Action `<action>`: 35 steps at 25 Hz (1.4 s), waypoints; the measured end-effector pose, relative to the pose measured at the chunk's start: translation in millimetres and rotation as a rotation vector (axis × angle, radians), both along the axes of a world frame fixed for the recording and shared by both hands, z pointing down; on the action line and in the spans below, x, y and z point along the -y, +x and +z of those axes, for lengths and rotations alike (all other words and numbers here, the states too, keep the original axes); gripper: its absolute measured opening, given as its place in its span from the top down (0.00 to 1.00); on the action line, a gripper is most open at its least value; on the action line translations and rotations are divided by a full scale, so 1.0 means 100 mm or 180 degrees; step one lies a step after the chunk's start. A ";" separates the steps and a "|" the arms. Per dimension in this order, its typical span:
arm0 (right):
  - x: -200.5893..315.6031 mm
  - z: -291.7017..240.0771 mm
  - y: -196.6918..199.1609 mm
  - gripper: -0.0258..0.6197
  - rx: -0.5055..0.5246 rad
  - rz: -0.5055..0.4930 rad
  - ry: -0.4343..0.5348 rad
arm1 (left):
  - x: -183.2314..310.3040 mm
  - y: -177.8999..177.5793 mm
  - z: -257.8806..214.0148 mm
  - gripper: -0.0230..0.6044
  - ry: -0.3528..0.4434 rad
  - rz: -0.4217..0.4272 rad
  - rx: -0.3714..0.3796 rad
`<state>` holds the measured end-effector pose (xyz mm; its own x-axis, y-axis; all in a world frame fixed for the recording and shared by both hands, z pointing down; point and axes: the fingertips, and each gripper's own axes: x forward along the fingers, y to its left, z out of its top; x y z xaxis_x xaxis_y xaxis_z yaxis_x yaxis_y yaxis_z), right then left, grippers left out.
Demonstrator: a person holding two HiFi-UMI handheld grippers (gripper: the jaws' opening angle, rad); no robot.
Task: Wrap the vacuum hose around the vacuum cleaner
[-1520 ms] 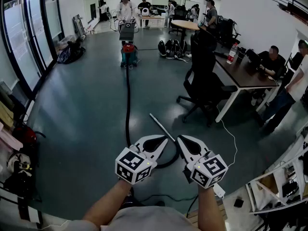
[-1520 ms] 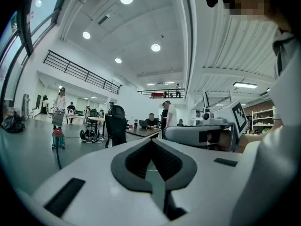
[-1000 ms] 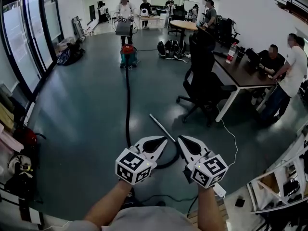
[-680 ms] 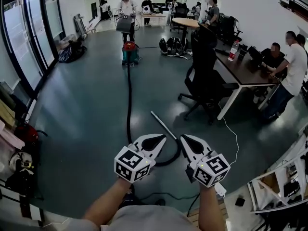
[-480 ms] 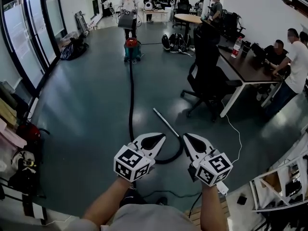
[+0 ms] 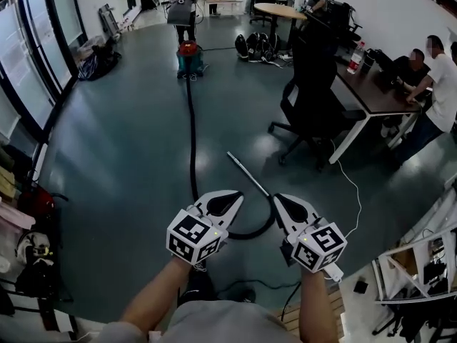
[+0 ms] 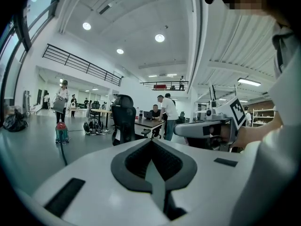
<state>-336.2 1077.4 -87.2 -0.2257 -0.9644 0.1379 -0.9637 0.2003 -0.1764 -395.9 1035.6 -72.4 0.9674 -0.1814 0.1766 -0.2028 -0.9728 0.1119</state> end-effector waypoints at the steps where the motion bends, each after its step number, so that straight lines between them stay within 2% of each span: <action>1: 0.15 0.03 -0.03 0.96 -0.0011 0.0012 -0.0029 | 0.16 -0.03 0.03 0.95 -0.0005 0.0016 0.0009; 10: 1.28 0.24 -0.29 0.96 -0.0042 0.0291 -0.0272 | 1.35 -0.27 0.26 0.95 -0.0088 0.0372 0.0141; 18: 1.59 0.57 -0.07 0.96 0.0120 0.0627 -0.0478 | 1.81 -0.03 0.63 0.95 -0.0211 0.0700 0.0384; 27: 1.64 0.98 0.99 0.96 0.0213 0.0848 -0.0587 | 1.93 1.02 1.06 0.95 -0.0299 0.0936 0.0632; 35: 1.67 1.39 1.98 0.96 0.0229 0.0963 -0.0733 | 2.00 1.94 1.48 0.95 -0.0226 0.1133 0.0927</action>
<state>-138.1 910.6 51.4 0.0473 -0.9345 0.3529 -0.9567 -0.1440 -0.2530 -201.9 835.3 75.8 0.8756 0.1754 0.4502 0.1096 -0.9796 0.1685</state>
